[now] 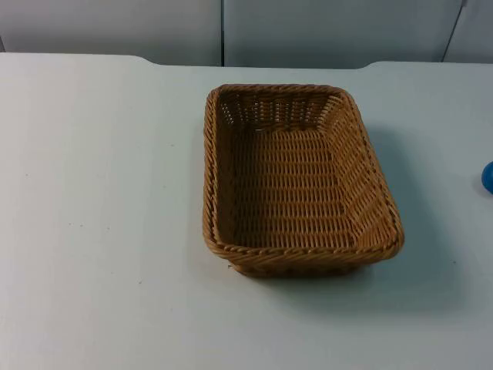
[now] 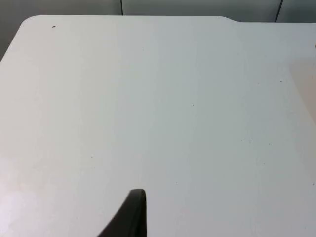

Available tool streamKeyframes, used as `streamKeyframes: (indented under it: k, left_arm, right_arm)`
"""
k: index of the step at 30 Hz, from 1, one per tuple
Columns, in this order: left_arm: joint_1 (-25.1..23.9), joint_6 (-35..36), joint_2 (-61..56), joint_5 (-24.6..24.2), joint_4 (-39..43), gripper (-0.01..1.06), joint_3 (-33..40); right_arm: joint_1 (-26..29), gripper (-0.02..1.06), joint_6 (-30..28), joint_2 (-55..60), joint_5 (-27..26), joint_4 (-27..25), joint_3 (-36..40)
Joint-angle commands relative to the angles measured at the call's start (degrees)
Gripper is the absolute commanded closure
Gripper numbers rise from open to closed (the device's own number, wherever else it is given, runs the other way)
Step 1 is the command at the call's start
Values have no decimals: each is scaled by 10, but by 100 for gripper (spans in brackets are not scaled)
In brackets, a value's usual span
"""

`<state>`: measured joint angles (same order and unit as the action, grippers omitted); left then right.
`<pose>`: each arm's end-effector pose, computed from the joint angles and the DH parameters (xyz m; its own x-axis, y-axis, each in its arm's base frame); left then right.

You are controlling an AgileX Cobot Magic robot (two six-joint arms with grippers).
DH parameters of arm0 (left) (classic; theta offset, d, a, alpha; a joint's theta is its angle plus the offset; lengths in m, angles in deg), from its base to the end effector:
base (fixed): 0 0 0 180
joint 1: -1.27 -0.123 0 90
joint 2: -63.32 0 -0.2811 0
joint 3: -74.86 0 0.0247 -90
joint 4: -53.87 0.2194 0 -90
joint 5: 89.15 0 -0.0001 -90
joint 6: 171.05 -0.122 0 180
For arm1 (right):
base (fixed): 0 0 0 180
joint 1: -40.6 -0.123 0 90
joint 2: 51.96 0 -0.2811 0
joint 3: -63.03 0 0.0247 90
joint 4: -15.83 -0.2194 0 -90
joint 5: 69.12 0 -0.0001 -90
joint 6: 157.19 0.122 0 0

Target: Pick up the basket with the left hand and place the ball into the basket with the right hand.

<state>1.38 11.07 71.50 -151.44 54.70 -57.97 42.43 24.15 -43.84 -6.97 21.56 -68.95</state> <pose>-0.0038 0.0016 0.2514 -0.4634 -0.0294 -0.8857 -0.0235 0.9995 -0.0209 -0.0031 -0.0107 0.2480 -0.4743 -0.0082 -0.8803 0.0985 0.9932 -0.0623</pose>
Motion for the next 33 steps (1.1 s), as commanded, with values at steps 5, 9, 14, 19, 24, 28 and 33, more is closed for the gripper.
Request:
streamKeyframes:
  k: [5, 9, 14, 19, 24, 28, 33]
  left_arm:
    - [-1, -2, 7, 28, -26, 0, -13]
    - [-1, -21, 38, 60, -48, 0, -27]
    - [-1, -40, 113, 150, -84, 0, -49]
    - [-1, -85, 194, 195, -123, 0, -76]
    - [-1, -140, 300, 230, -176, 0, -121]
    - [-1, -208, 381, 247, -234, 0, -161]
    - [0, -313, 505, 246, -369, 0, -220]
  right_arm:
    - [4, 0, 0, -2, -5, 0, 1]
    - [4, 0, 0, -2, -5, 0, 1]
    - [4, 0, 0, -2, -5, 0, 1]
    - [4, 0, 0, -2, -5, 0, 1]
    - [4, 0, 0, -2, -5, 0, 1]
    - [4, 0, 0, -2, -5, 0, 1]
    - [4, 0, 0, -2, -5, 0, 1]
